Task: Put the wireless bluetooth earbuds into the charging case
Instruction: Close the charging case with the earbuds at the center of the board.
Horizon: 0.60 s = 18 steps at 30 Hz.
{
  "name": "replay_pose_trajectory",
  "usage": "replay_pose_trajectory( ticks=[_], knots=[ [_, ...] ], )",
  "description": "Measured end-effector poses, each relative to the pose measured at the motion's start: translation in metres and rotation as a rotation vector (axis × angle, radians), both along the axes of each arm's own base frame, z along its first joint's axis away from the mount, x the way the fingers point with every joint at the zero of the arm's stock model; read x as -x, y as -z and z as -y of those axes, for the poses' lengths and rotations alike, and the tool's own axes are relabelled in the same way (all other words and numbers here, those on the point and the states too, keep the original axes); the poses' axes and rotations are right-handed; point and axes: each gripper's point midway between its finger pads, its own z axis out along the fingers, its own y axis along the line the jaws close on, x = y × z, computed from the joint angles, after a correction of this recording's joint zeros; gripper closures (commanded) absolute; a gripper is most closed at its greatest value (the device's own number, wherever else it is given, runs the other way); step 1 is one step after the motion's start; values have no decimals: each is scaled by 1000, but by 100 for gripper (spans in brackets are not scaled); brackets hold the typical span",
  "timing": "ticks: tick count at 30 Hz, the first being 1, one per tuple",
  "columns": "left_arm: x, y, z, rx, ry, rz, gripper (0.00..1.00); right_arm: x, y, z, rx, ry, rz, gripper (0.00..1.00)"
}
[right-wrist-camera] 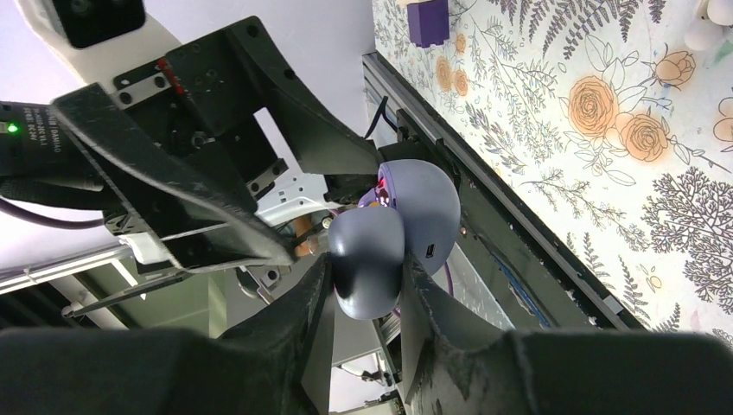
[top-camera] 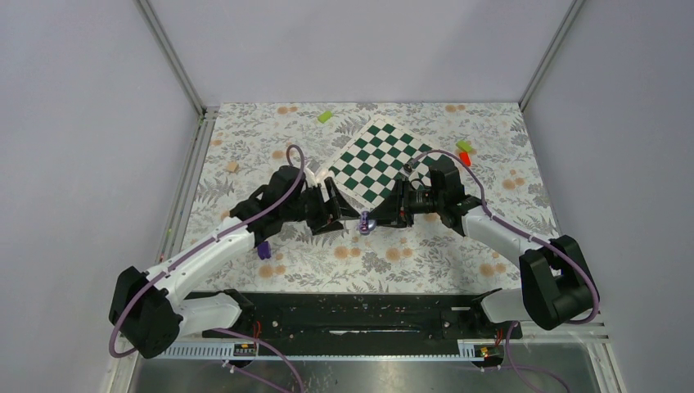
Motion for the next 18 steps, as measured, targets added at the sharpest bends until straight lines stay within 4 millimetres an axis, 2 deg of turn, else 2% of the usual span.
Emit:
replay_pose_trajectory(
  ticks=[6,18],
  knots=[
    [-6,-24,14,128,-15,26,28,0,0,0,0,0,-1,100],
    [-3,-30,25,211,21,-9,28,1,-2,0,-2,0,5,100]
  ],
)
